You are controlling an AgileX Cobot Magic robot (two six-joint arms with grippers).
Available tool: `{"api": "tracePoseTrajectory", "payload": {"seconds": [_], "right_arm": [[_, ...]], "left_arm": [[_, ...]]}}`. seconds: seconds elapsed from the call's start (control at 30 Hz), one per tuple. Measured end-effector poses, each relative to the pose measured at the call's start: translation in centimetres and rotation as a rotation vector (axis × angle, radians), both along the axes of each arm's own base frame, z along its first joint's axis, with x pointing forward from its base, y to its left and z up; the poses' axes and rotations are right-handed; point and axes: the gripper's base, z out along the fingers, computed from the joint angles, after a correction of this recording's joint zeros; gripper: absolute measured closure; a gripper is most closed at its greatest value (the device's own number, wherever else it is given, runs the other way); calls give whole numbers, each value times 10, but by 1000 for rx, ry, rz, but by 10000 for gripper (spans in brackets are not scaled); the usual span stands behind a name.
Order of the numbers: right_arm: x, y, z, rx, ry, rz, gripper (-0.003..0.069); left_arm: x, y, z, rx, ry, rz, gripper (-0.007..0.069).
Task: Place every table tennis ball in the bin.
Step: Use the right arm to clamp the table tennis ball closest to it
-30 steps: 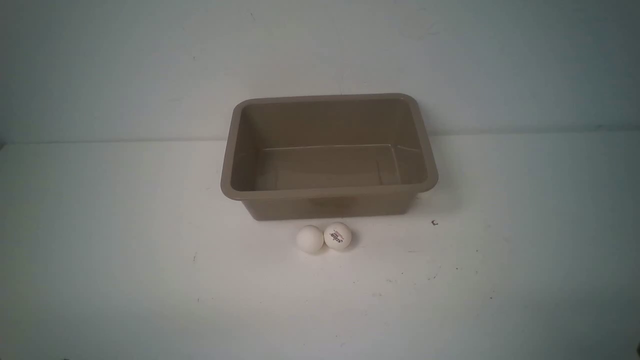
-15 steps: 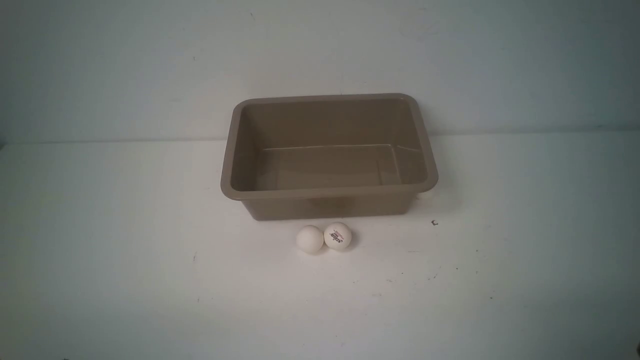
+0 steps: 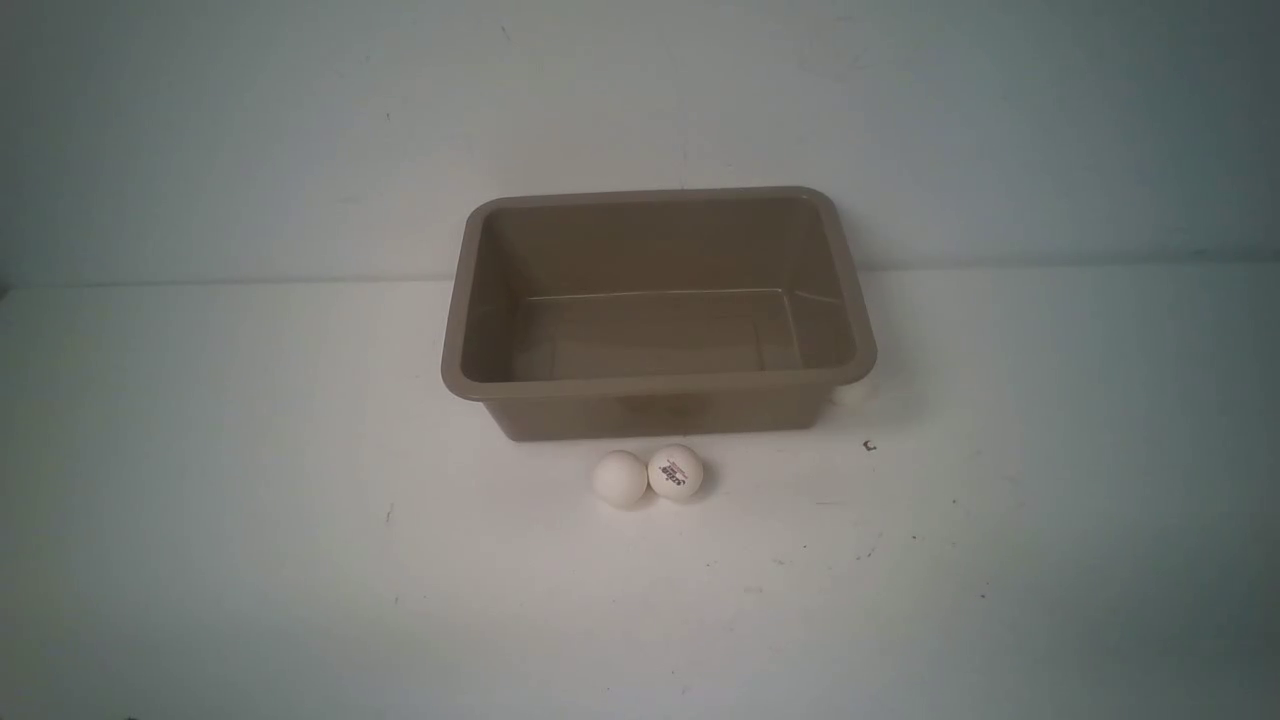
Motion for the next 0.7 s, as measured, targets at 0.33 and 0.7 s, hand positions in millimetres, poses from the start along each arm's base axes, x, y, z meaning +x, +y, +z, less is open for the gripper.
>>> {"api": "tracePoseTrajectory", "payload": {"seconds": [0.33,0.7], "right_arm": [[-51,4,104,70,-153,57,165],[-71,14,118,184,-65,186,165]], "left_arm": [[0,0,0,0,0,0,104],[0,0,0,0,0,0,104]]}}
